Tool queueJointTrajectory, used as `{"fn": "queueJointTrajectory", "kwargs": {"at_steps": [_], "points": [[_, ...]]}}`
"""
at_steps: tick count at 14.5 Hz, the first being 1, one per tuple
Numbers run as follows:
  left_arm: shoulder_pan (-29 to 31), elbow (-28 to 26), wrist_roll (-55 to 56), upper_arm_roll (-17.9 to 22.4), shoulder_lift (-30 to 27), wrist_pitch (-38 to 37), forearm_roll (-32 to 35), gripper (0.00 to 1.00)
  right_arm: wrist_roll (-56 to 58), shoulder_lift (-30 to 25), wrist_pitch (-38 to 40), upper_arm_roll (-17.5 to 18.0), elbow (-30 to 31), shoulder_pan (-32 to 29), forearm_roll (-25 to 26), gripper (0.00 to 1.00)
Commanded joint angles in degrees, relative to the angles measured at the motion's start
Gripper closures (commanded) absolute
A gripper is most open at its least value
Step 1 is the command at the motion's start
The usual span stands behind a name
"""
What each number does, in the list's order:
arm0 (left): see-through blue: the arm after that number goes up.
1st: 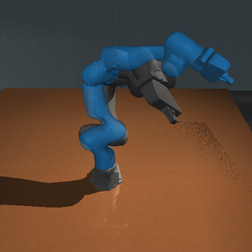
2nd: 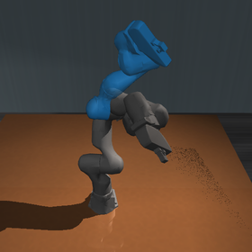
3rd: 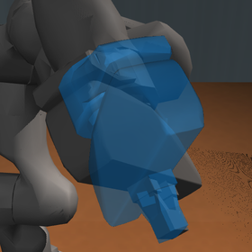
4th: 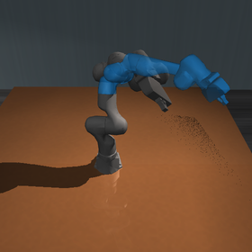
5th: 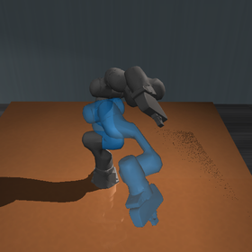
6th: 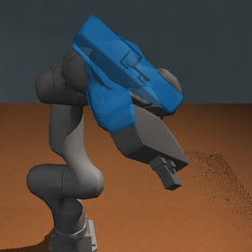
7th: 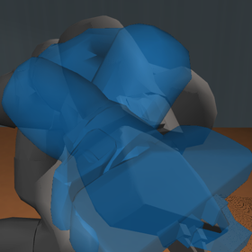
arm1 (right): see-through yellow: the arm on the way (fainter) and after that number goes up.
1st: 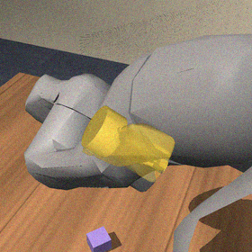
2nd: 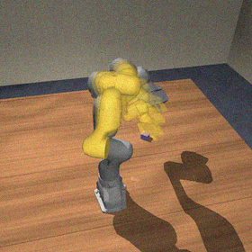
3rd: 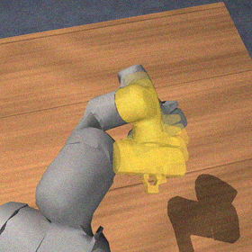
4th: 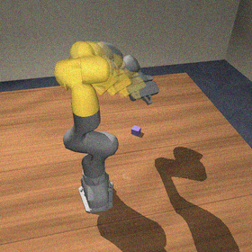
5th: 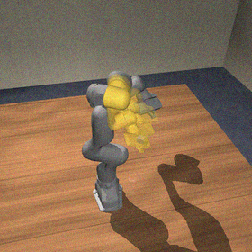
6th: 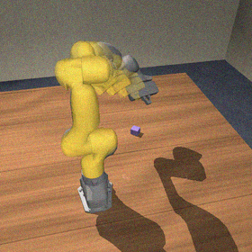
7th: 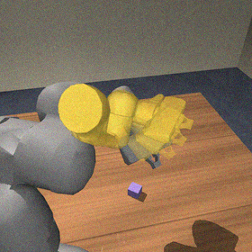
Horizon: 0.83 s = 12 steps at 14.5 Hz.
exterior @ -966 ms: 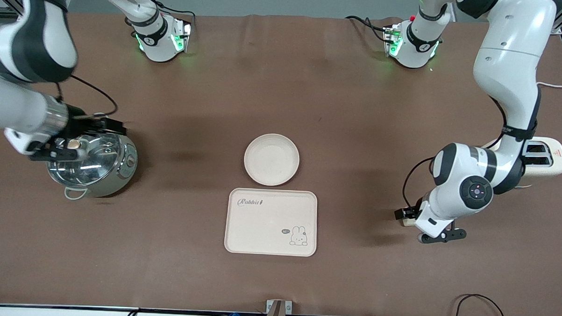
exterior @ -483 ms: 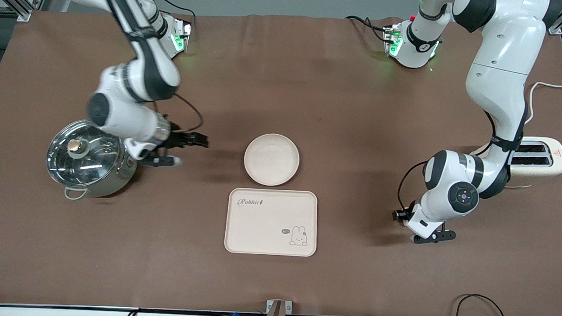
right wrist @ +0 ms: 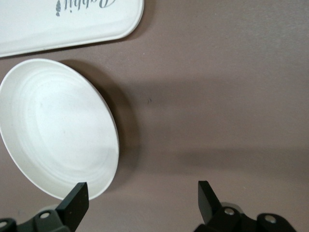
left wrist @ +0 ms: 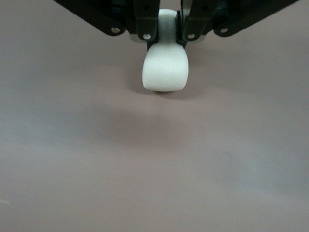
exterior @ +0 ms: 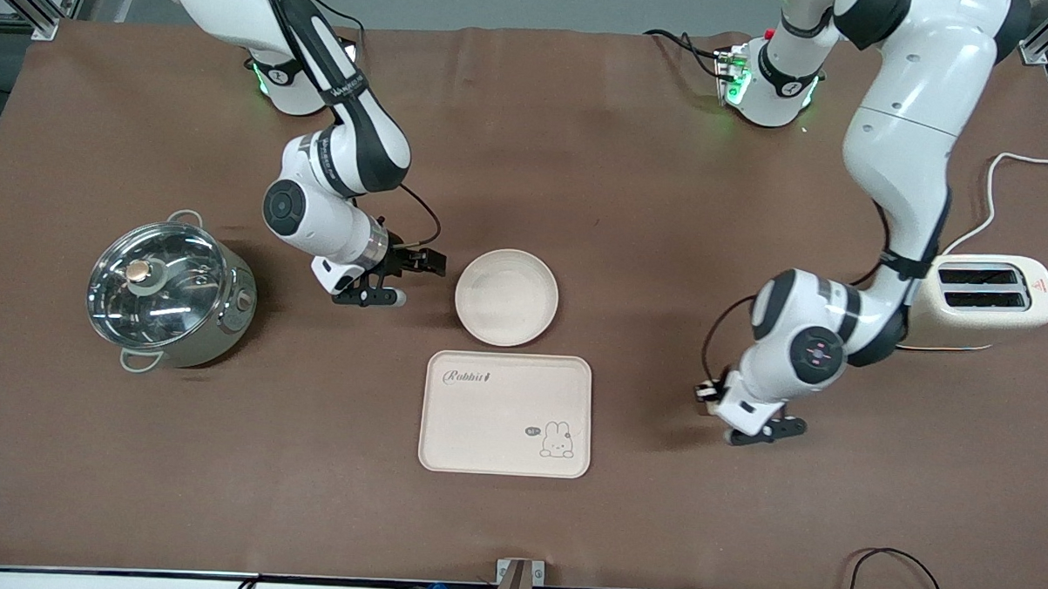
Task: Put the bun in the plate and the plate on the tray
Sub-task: 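Carry the bun to the plate while the right gripper reaches the rim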
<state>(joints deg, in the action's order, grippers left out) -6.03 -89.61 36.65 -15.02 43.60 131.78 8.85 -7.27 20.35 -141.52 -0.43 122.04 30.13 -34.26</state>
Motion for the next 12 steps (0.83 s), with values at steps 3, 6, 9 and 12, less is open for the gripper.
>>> {"fn": "queueJointTrajectory", "kwargs": {"at_steps": [3, 6, 9, 12], "points": [[-11.4, 0.1, 17.7, -0.4, -3.0, -4.2, 0.6, 0.83, -0.1, 5.1, -3.8, -0.6, -4.3, 3.9, -7.5, 0.00], [-18.8, 1.2, 28.4, -0.5, -2.6, -4.1, 0.6, 0.82, 0.0, 7.2, -3.9, -0.7, -6.2, 6.0, -7.6, 0.04], [-23.6, 1.4, 32.9, -0.7, -2.6, -3.9, -0.7, 0.82, 0.1, 8.5, -4.0, -0.7, -7.1, 6.3, -7.5, 0.14], [-27.8, 1.4, 35.3, -0.6, -1.2, -0.9, -2.9, 0.76, 0.7, 9.3, -4.5, -0.8, -7.2, 6.2, -7.0, 0.21]]}}
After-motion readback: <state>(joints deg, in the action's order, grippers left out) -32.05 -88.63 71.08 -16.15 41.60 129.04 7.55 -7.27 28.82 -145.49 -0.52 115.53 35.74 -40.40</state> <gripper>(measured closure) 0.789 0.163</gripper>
